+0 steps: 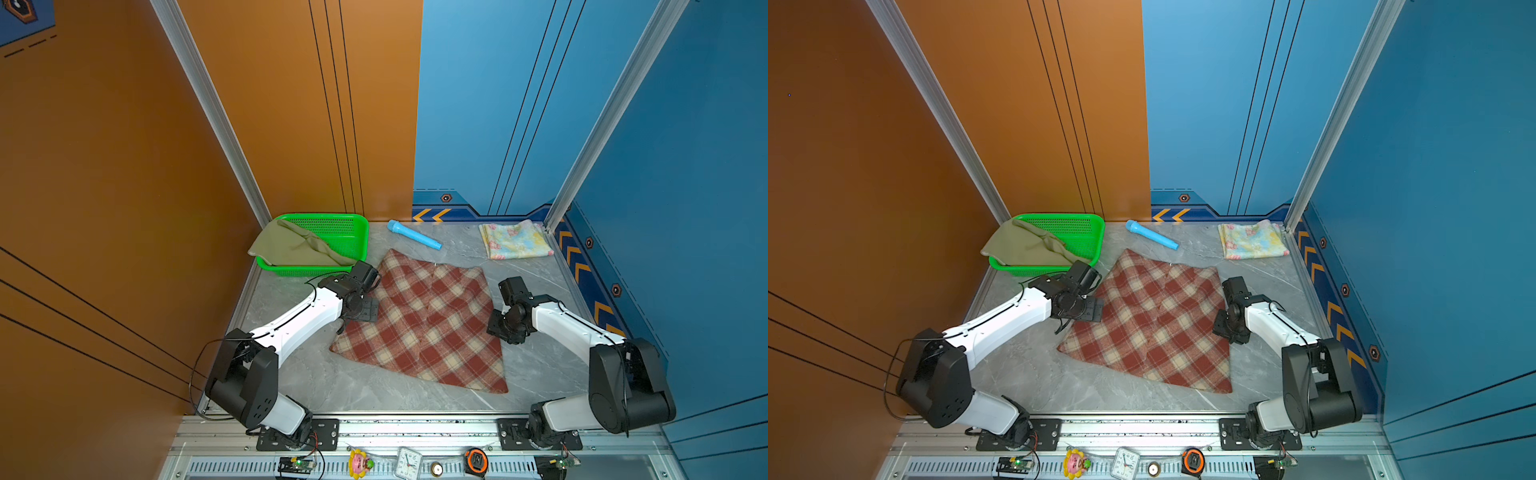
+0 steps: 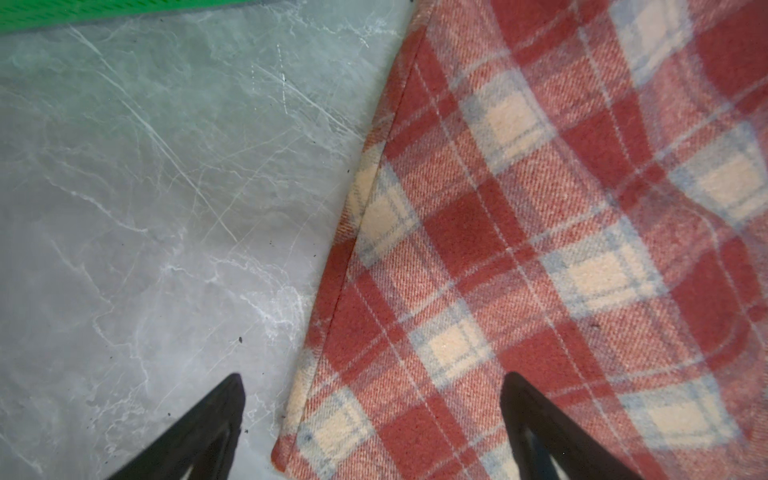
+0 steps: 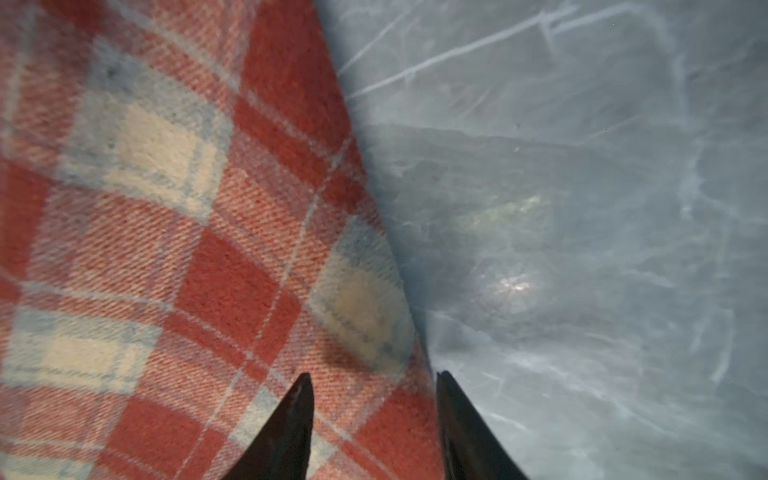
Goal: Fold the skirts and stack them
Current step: 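Smooth the plaid skirt's side edges with both grippers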
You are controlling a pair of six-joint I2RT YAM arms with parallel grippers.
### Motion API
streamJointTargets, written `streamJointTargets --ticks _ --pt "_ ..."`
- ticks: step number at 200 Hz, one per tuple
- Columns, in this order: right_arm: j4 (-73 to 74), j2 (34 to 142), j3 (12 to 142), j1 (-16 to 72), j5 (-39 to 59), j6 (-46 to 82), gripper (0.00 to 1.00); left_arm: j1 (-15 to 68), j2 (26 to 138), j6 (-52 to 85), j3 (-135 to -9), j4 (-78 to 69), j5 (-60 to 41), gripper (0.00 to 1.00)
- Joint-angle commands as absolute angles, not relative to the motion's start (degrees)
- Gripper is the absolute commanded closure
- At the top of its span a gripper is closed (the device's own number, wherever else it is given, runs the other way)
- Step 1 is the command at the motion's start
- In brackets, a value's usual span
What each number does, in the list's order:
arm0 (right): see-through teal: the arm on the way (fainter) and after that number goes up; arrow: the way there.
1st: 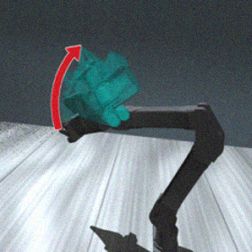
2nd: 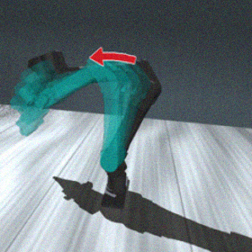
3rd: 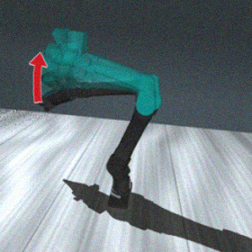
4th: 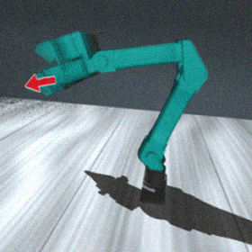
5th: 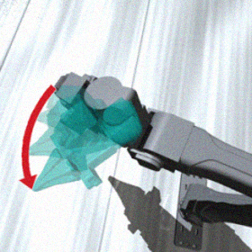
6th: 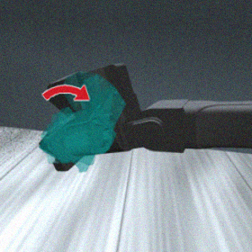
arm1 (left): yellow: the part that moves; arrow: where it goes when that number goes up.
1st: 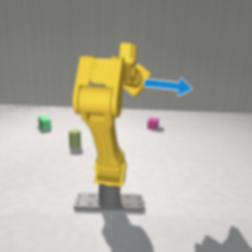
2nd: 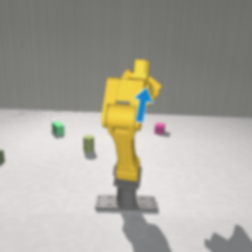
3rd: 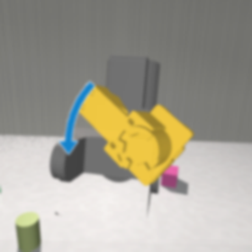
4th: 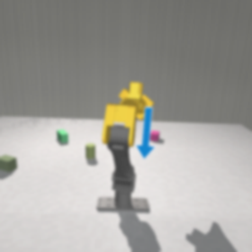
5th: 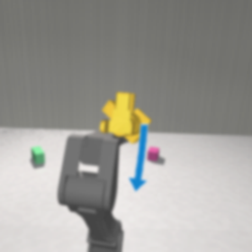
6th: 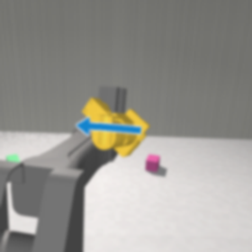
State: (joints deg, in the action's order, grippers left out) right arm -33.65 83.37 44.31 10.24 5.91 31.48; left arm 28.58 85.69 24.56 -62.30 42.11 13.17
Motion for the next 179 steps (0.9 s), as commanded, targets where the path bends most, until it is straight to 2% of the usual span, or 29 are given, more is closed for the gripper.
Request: streamJointTargets --ticks 1,13,93,99,108,116,129,158,179 --pt "-31.6 85.24 43.42 10.07 4.65 31.56 0.76 27.74 84.04 25.27 -63.13 42.97 12.19 0.03" --pt "-31.71 84.93 43.57 9.49 2.75 31.38 1.0 27.6 83.72 25.18 -63.35 42.98 11.99 0.03" --pt "-33.67 87.39 55.94 -1.08 -1.39 28.65 1.0 27.21 84.81 24.69 -63.38 43.64 10.42 0.04" --pt "-34.96 87.58 57.07 -1.54 -1.48 28.3 0.89 27.29 84.89 24.69 -63.37 43.59 10.19 0.04" --pt "-36.59 86.64 57.48 -1.76 -1.31 27.88 0.65 27.55 84.98 24.83 -63.17 43.6 9.95 0.04" --pt "-37.69 84.59 56.65 -1.68 -1.49 27.97 0.48 27.89 84.99 25.15 -62.84 43.59 9.96 0.04" --pt "-38.93 80.02 53.63 -1.67 -2.04 29.09 0.27 28.58 85.23 25.65 -62.27 43.51 9.95 0.04" --pt "-41.86 70.07 46.67 -3.48 -3.18 31.26 0.14 30.65 86.7 26.42 -61.27 42.24 9.75 0.04" --pt "-42.01 67.33 43.14 -7.31 -1.31 31.23 0.13 31.76 88.4 26.58 -61.34 41.42 9.19 0.04"
